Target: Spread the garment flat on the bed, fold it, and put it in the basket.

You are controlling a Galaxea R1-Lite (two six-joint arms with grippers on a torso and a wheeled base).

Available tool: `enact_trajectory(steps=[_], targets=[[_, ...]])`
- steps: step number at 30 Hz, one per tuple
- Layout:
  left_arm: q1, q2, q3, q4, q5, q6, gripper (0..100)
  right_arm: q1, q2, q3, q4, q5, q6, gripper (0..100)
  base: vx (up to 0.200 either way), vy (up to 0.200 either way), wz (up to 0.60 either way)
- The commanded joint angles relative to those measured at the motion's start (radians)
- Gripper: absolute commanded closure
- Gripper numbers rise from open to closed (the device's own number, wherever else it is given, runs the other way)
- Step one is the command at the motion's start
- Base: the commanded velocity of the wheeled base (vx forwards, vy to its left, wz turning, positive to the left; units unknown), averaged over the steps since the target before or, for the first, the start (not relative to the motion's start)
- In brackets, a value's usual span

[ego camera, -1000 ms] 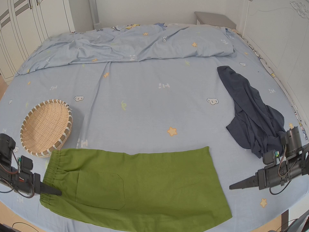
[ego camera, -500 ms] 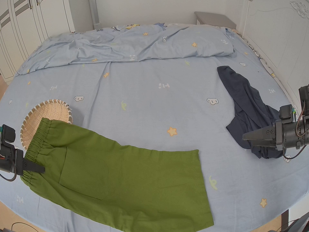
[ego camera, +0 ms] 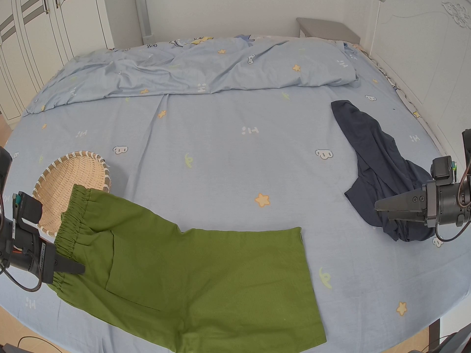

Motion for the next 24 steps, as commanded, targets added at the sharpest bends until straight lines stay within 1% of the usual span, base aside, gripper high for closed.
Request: enact_trajectory(steps=[1,4,5,6,7,8,11,16,17,24], targets=[[-0.278,0.002,-0.026,-0.031,0.146,-0.127,100,0.005,-0.009,-0.001,0.004,0.001,0.0,0,0.0,0.0,0.0],[-0.376,0.006,-0.044,-0.035,0.19,-0.141,100,0.005,-0.009,0.001,0.005,0.001,0.0,0,0.0,0.0,0.0],[-0.399,0.009,-0.049,-0.035,0.195,-0.142,100,0.005,-0.009,0.001,0.005,-0.001,0.0,0,0.0,0.0,0.0],[-0.399,0.009,-0.049,-0.035,0.195,-0.142,100,0.005,-0.009,0.001,0.005,-0.001,0.0,0,0.0,0.0,0.0],[-0.451,0.04,-0.056,-0.052,0.196,-0.142,100,0.005,-0.009,0.001,0.005,-0.001,0.0,0,0.0,0.0,0.0],[-0.453,0.042,-0.058,-0.055,0.196,-0.142,100,0.005,-0.009,0.001,0.005,-0.001,0.0,0,0.0,0.0,0.0],[-0.526,0.098,-0.059,-0.121,0.198,-0.142,100,0.005,-0.009,0.001,0.005,-0.001,0.0,0,0.0,0.0,0.0],[-0.614,0.137,-0.061,-0.169,0.198,-0.142,100,0.005,-0.007,0.001,0.005,-0.001,0.0,0,0.0,0.0,0.0],[-0.647,0.151,-0.061,-0.186,0.198,-0.142,100,0.005,-0.007,0.001,0.005,-0.001,0.0,0,0.0,0.0,0.0],[-0.761,0.229,-0.064,-0.267,0.199,-0.173,100,0.003,-0.005,0.004,0.004,-0.001,0.0,0,0.0,0.0,0.0]])
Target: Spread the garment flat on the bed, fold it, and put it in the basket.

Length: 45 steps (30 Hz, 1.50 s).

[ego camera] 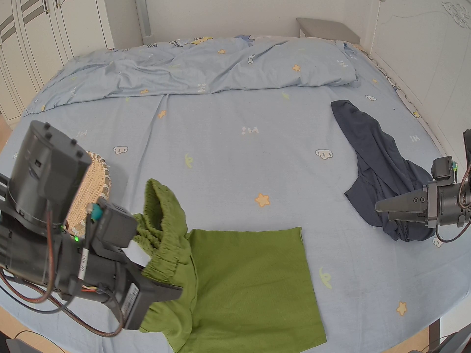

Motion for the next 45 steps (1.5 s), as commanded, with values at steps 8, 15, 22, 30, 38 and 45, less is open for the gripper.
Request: enact_trajectory(steps=[8,15,22,30,38,45], targets=[[-0.145,0.158,-0.02,-0.133,0.001,-0.02,100,-0.001,0.006,0.003,-0.001,0.0,0.0,0,0.0,0.0,0.0],[-0.185,0.213,-0.009,-0.153,0.001,-0.03,100,-0.002,0.009,0.003,-0.002,0.0,-0.001,0,0.0,0.0,0.0],[-0.194,0.256,-0.009,-0.232,0.0,-0.069,100,-0.002,0.01,0.003,-0.002,0.0,-0.001,0,0.0,0.0,0.0],[-0.225,0.288,0.004,-0.357,0.0,-0.153,100,-0.006,0.01,0.003,-0.002,0.0,-0.001,0,0.0,0.0,0.0],[-0.251,0.319,0.009,-0.367,0.0,-0.155,0,-0.006,0.009,0.003,-0.002,0.0,-0.001,0,0.0,0.0,0.0],[-0.292,0.353,0.037,-0.446,0.001,-0.168,0,-0.007,0.009,0.003,-0.002,0.0,-0.001,0,0.0,0.0,0.0]])
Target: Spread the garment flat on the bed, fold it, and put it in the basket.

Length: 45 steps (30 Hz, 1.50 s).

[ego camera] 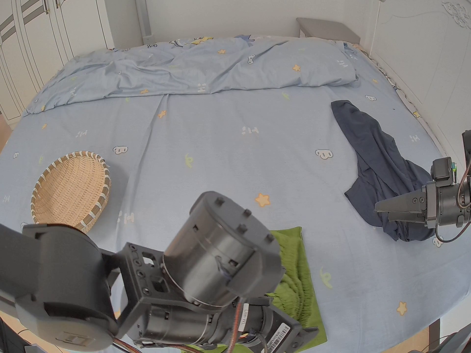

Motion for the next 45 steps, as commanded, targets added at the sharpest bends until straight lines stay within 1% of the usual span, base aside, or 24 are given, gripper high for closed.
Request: enact_trajectory(steps=[1,6,8,10,11,12,13,14,15,16,17,18,19,20,21,22,24,28,33,42,45], targets=[[-0.02,0.044,0.038,-0.09,0.003,-0.039,0,0.0,0.001,0.0,0.0,0.0,0.0,0,0.0,0.0,0.0],[-0.009,0.06,0.097,-0.342,0.018,-0.131,0,-0.002,0.001,0.0,0.0,0.0,-0.002,0,0.0,0.0,0.0],[0.017,0.048,0.12,-0.442,0.033,-0.18,0,-0.005,-0.002,0.0,0.0,0.0,-0.002,0,0.0,0.0,0.0],[0.089,0.011,0.154,-0.492,0.035,-0.222,0,-0.007,-0.003,-0.001,0.0,0.0,-0.002,0,0.0,0.0,0.0],[0.116,-0.004,0.163,-0.494,0.032,-0.226,0,-0.007,-0.003,-0.001,0.0,0.0,-0.002,0,0.0,0.0,0.0],[0.176,-0.039,0.189,-0.489,0.021,-0.234,0,-0.007,-0.005,-0.003,0.0,0.0,-0.002,0,0.0,0.0,0.0],[0.176,-0.039,0.189,-0.489,0.021,-0.234,0,-0.007,-0.005,-0.003,0.0,0.0,-0.002,0,0.0,0.0,0.0],[0.268,-0.081,0.237,-0.477,-0.017,-0.236,0,-0.005,-0.005,-0.003,0.002,0.0,-0.002,0,0.0,0.0,0.0],[0.325,-0.099,0.266,-0.472,-0.06,-0.237,0,0.0,-0.006,-0.003,0.002,0.0,-0.002,0,0.0,0.0,0.0],[0.359,-0.107,0.288,-0.469,-0.088,-0.239,0,0.003,-0.008,-0.003,0.002,0.0,-0.002,0,0.0,0.0,0.0],[0.437,-0.122,0.343,-0.466,-0.163,-0.246,0,0.006,-0.017,-0.003,0.002,0.0,0.0,0,0.0,0.0,0.0],[0.486,-0.127,0.377,-0.472,-0.215,-0.257,0,0.007,-0.028,-0.001,0.003,0.0,0.0,0,0.0,0.0,0.0],[0.543,-0.127,0.418,-0.475,-0.286,-0.277,0,0.007,-0.039,0.0,0.003,0.0,0.0,0,0.0,0.0,0.0],[0.578,-0.125,0.446,-0.477,-0.338,-0.285,0,0.009,-0.046,0.0,0.003,0.002,0.0,0,0.0,0.0,0.0],[0.578,-0.125,0.446,-0.477,-0.338,-0.285,0,0.009,-0.046,0.0,0.003,0.002,0.0,0,0.0,0.0,0.0],[0.644,-0.114,0.492,-0.481,-0.425,-0.292,0,0.009,-0.052,-0.001,0.005,0.002,0.001,0,0.0,0.0,0.0],[0.687,-0.072,0.524,-0.481,-0.461,-0.285,0,0.009,-0.059,0.0,0.005,0.002,0.001,0,0.0,0.0,0.0],[0.701,-0.01,0.547,-0.497,-0.459,-0.282,0,0.009,-0.062,-0.001,0.003,0.004,0.001,0,0.0,0.0,0.0],[0.704,0.08,0.582,-0.589,-0.461,-0.283,0,0.029,-0.071,0.002,0.005,0.004,0.003,0,0.0,0.0,0.0],[0.667,0.229,0.6,-0.725,-0.461,-0.292,0,0.03,-0.083,-0.001,0.02,0.002,0.001,0,0.0,0.0,0.0],[0.661,0.248,0.602,-0.765,-0.464,-0.3,0,0.03,-0.083,0.0,0.02,0.002,0.001,0,0.0,0.0,0.0]])
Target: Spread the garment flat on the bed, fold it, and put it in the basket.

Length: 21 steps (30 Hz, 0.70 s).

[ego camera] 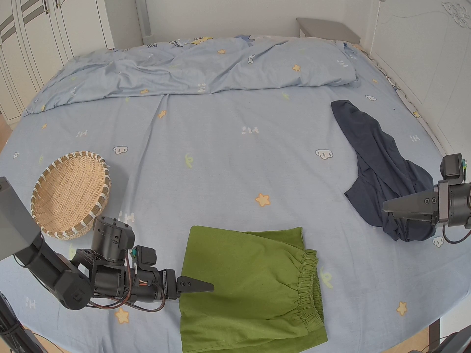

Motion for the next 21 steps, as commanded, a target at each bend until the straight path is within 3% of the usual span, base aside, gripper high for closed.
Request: enact_trajectory(steps=[1,7,11,19,20,21], targets=[[-0.016,0.08,0.007,-0.026,0.0,-0.007,0,0.001,-0.004,0.001,0.0,0.001,0.0,0,0.0,0.0,0.0],[-0.088,0.092,0.007,-0.076,-0.006,-0.085,0,0.001,-0.004,0.001,0.0,0.001,0.0,0,0.0,0.0,0.0],[-0.141,0.137,0.01,-0.211,-0.003,-0.152,0,0.001,-0.004,0.003,0.0,0.001,0.0,0,0.0,0.0,0.0],[-0.142,0.198,0.053,-0.408,0.0,-0.197,0,0.003,-0.003,0.006,-0.001,0.001,0.0,0,0.0,0.0,0.0],[-0.141,0.198,0.056,-0.419,0.001,-0.197,100,0.003,-0.003,0.006,0.0,0.001,0.0,0,0.0,0.0,0.0],[-0.139,0.197,0.066,-0.445,0.001,-0.197,100,0.003,-0.003,0.006,-0.001,0.001,0.0,0,0.0,0.0,0.0]])
